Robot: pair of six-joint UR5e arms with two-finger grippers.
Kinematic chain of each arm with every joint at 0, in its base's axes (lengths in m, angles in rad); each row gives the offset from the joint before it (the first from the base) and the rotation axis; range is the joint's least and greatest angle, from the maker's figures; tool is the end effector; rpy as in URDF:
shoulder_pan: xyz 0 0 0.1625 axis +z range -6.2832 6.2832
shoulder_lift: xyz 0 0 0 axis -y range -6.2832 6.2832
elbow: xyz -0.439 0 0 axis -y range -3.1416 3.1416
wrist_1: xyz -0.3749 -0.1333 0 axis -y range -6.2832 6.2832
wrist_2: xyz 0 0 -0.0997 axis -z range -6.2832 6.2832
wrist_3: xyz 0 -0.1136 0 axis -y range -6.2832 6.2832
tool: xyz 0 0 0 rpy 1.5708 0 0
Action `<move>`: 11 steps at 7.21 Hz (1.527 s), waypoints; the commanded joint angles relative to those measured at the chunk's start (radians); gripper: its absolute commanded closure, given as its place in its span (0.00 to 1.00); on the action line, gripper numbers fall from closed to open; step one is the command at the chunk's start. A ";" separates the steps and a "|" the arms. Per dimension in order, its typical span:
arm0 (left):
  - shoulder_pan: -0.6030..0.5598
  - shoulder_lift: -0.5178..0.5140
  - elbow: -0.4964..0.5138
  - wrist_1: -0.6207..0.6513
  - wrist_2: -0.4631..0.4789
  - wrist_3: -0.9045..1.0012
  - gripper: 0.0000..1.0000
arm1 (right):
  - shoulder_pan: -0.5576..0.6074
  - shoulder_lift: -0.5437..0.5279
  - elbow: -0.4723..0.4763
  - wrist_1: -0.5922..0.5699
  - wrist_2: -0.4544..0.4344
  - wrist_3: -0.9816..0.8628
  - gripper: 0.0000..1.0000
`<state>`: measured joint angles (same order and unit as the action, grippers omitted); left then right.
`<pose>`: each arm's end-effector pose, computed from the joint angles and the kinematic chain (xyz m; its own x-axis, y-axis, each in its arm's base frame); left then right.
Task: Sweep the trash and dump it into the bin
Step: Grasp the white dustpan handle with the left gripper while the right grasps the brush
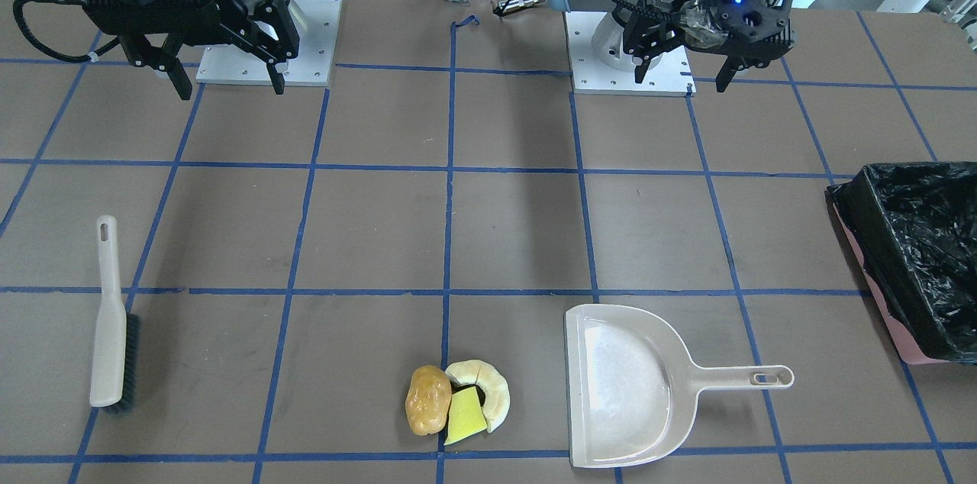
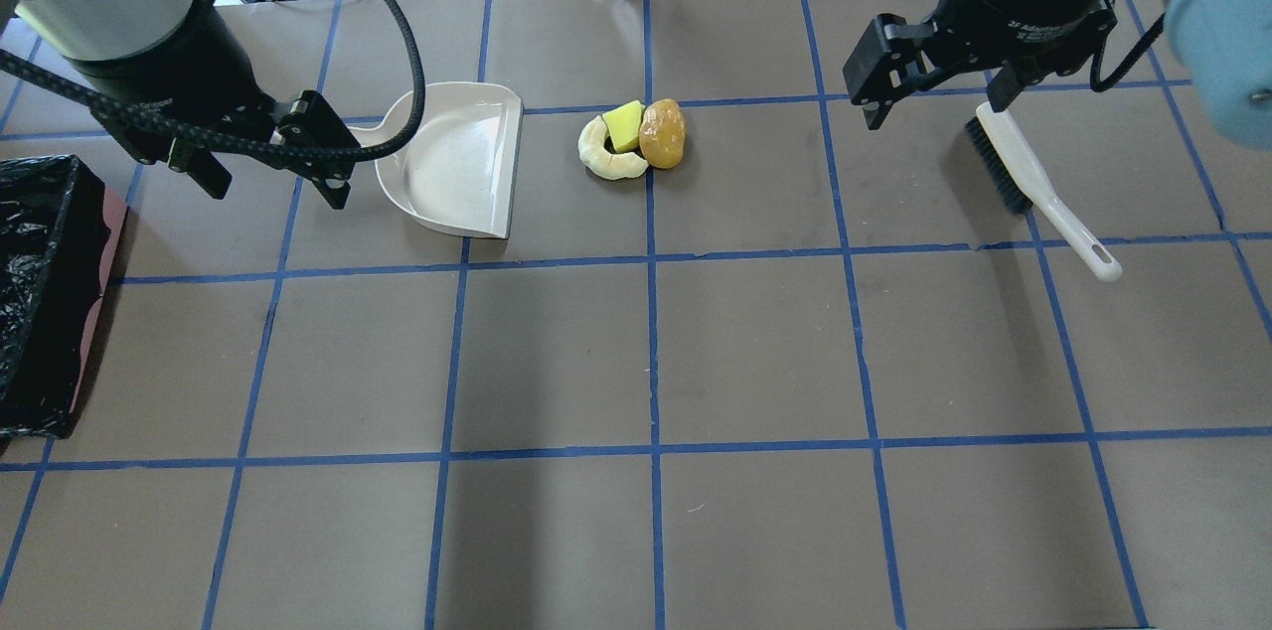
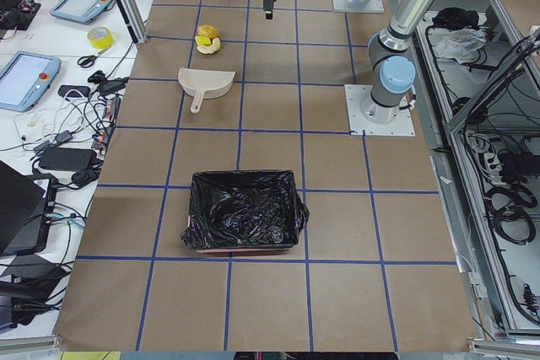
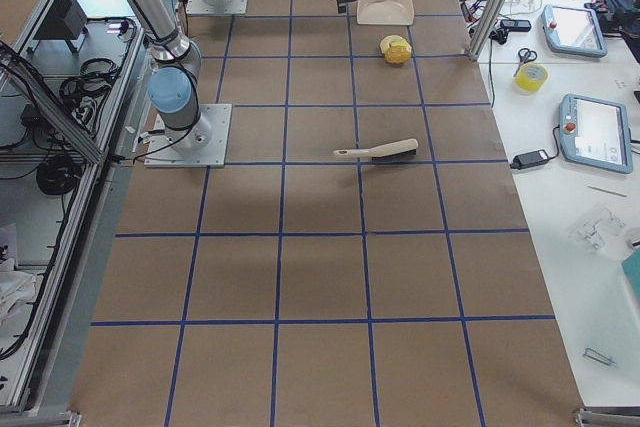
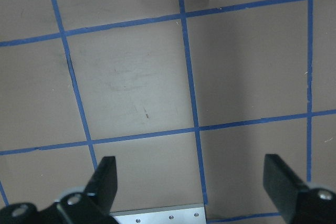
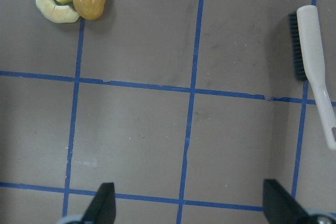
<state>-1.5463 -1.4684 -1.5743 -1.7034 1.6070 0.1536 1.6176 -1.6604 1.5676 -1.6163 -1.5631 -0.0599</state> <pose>-0.1188 -0.4270 0.5194 -0.9911 0.1299 -0.0306 0.1287 0.9909 0.0388 0.1550 -0.4416 0.5357 -0.9943 -0.1070 0.0006 -0.1061 0.9847 -0.1381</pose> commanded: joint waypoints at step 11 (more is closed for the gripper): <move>0.069 -0.070 -0.110 0.206 -0.091 0.315 0.00 | -0.525 0.175 0.391 -0.334 -0.055 -0.808 0.02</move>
<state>-1.5046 -1.5043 -1.6583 -1.5411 1.5180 0.3398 1.1602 -1.5294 1.9165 -1.8588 -1.6211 -0.7419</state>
